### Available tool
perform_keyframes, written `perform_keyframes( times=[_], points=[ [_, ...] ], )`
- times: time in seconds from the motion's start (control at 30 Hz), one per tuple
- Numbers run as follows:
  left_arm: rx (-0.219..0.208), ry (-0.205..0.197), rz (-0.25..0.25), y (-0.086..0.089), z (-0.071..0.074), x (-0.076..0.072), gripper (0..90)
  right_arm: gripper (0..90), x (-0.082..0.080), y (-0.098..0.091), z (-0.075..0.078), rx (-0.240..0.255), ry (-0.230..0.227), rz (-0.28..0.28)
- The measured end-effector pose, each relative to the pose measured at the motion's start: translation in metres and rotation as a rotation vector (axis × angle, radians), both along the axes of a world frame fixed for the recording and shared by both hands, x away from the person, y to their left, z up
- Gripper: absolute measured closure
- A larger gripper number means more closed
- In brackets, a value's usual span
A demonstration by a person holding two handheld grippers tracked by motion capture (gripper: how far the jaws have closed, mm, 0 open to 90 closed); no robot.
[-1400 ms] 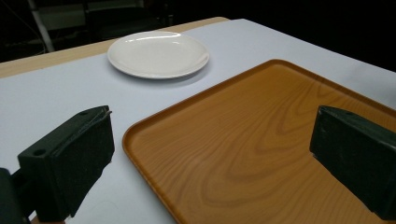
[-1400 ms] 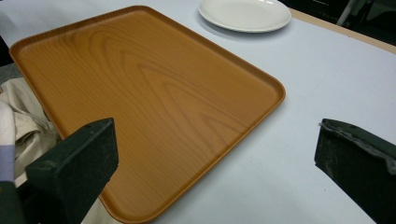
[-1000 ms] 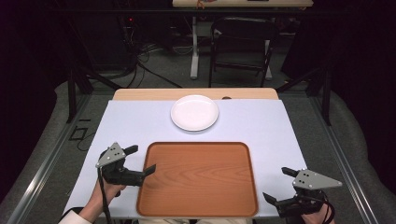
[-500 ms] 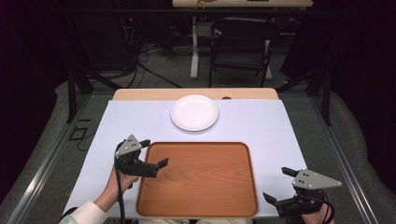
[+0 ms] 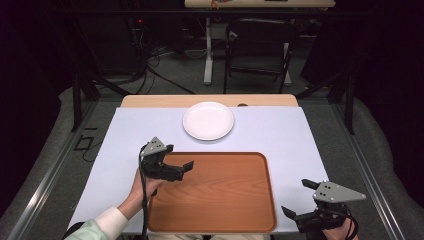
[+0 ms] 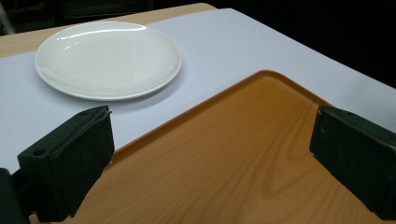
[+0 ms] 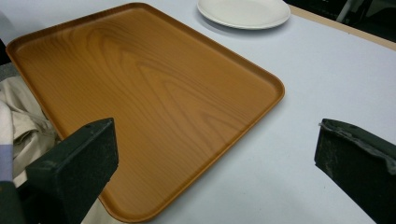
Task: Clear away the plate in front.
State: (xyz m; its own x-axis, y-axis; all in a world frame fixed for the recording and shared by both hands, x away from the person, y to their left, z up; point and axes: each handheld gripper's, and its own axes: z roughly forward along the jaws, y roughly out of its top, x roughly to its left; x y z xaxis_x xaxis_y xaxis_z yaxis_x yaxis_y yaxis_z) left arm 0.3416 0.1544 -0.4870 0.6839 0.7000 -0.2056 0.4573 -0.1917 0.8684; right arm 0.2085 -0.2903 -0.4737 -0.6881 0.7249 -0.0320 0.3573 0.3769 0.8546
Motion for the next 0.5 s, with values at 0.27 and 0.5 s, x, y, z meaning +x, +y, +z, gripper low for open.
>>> perform_keyframes(
  times=[0.27, 0.5],
  points=[
    [-0.078, 0.058, 0.05, -0.014, 0.002, 0.016, 0.0, 0.0, 0.0, 0.0, 0.0, -0.003, 0.003, -0.001],
    [-0.114, 0.123, 0.081, -0.028, 0.0, 0.031, 0.0, 0.0, 0.001, 0.0, 0.0, -0.004, 0.003, 0.0]
  ],
)
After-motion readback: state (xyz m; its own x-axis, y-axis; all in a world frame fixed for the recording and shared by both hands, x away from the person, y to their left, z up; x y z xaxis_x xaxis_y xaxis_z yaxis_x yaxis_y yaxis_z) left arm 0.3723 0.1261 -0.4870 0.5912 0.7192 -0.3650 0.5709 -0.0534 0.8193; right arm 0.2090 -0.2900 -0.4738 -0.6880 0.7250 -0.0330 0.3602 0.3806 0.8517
